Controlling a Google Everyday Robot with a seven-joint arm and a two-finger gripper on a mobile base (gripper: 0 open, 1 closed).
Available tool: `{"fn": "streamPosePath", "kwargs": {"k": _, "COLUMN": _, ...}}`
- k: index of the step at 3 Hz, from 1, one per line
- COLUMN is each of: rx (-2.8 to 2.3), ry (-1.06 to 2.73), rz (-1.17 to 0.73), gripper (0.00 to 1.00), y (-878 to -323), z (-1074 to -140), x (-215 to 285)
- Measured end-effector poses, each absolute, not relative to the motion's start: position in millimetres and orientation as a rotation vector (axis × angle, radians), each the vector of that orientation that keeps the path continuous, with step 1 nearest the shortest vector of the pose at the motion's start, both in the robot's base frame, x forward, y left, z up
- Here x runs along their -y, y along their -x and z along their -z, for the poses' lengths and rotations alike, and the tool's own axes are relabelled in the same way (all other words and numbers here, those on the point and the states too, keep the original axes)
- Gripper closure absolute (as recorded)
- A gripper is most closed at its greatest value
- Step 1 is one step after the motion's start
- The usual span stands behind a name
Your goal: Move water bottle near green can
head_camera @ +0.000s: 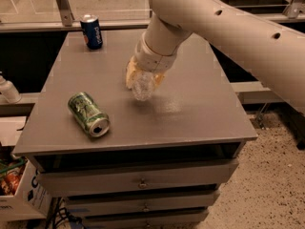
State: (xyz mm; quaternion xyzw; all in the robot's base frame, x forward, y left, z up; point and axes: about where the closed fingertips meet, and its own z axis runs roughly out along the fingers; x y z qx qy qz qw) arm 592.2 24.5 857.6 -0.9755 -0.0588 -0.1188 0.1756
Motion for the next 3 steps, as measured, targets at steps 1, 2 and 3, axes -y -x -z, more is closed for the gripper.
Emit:
{"fn": "streamPosePath", "kwargs": {"k": 1, "rx": 0.295, "ry": 2.751, "rz": 0.318, "gripper": 1.00, "y": -568.5, "z": -849.6, "x": -45.3}}
{"fn": "streamPosePath", "kwargs": {"k": 2, "rx": 0.406, "ry": 2.745, "rz": 0.271, "gripper": 1.00, "y": -542.7, "z": -838.7, "x": -61.2}}
{"fn": "streamPosePath", "kwargs": {"k": 3, "rx": 0.484, "ry": 2.749, "rz": 0.224, "gripper": 1.00, "y": -521.4, "z": -831.9, "x": -64.1}}
